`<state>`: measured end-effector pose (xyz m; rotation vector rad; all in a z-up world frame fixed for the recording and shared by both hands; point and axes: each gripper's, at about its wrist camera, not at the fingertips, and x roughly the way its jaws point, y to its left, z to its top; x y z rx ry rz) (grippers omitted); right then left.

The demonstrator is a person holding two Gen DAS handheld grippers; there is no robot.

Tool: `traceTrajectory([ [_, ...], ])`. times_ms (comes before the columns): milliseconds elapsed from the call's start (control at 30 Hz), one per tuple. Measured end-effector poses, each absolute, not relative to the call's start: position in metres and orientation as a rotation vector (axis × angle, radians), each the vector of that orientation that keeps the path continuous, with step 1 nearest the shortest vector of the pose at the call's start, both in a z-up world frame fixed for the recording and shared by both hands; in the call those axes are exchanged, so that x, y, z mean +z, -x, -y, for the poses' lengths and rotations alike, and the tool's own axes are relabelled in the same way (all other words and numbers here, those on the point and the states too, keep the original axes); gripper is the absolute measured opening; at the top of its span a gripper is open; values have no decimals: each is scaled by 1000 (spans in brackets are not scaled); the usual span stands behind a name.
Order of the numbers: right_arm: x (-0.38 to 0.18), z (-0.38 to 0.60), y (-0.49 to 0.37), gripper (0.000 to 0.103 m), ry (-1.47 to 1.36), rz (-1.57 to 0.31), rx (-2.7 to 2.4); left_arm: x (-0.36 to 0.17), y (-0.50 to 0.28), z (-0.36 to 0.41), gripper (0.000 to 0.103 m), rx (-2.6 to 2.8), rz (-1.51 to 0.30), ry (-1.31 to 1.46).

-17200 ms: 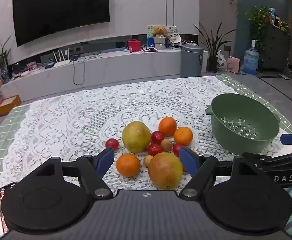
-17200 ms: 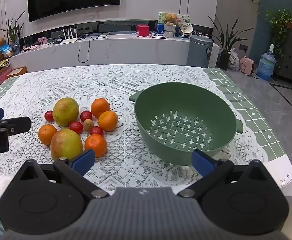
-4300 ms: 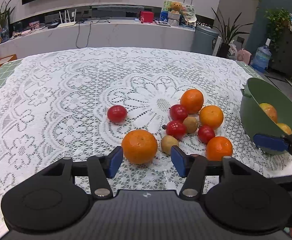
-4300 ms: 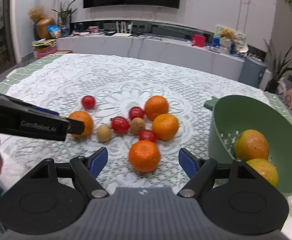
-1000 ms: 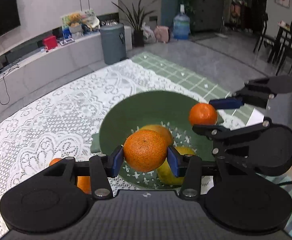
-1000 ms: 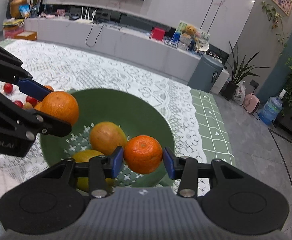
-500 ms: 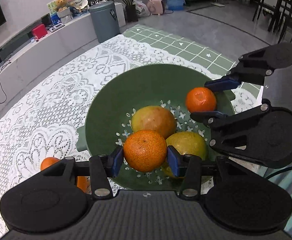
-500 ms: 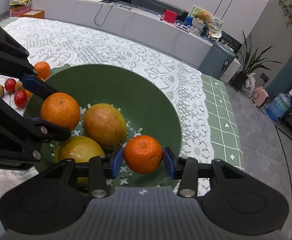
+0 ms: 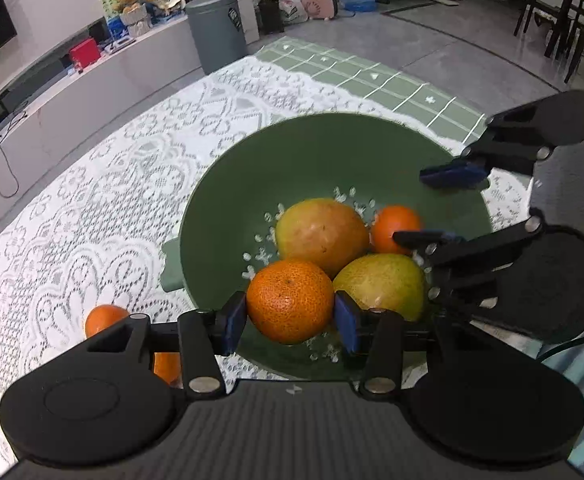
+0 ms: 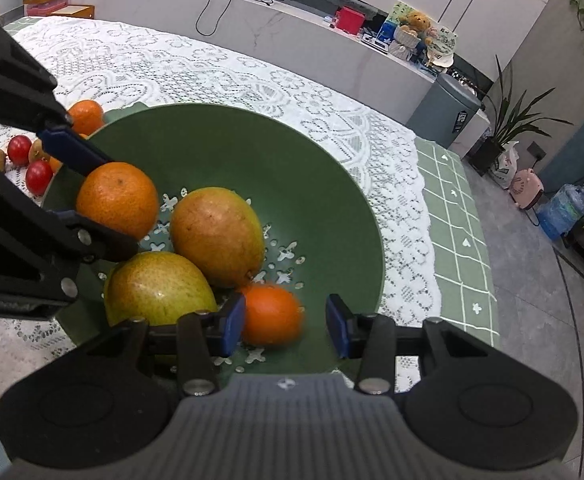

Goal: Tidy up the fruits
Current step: 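Carry both oranges over the colander and release them inside, then withdraw both grippers from the colander back toward the fruit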

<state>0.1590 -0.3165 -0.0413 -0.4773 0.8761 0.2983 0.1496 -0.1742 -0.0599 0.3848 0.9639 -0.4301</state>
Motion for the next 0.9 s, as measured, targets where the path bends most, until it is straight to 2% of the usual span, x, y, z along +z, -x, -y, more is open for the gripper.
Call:
traceTrajectory([
  [167, -39, 316, -156, 44, 485, -873, 293, -62, -146, 178, 54, -443, -964, -405],
  [233, -37, 316, -154, 52, 480, -866, 300, -63, -145, 179, 56, -433, -960, -423],
  [400, -32, 315, -151, 59, 475, -856, 296, -60, -143, 177, 60, -435, -944, -419],
  [467, -29, 315, -149, 62, 475, -849, 294, -55, -139, 177, 66, -428, -916, -425],
  [500, -28, 314, -148, 65, 477, -842, 295, -52, -138, 176, 68, -427, -904, -427],
  [600, -22, 313, -144, 85, 483, -823, 290, -41, -136, 172, 74, -423, -882, -413],
  [633, -19, 313, -143, 87, 473, -821, 301, -37, -135, 171, 75, -420, -876, -406],
  [900, 2, 312, -130, 95, 410, -796, 293, -11, -123, 149, 84, -393, -818, -331],
])
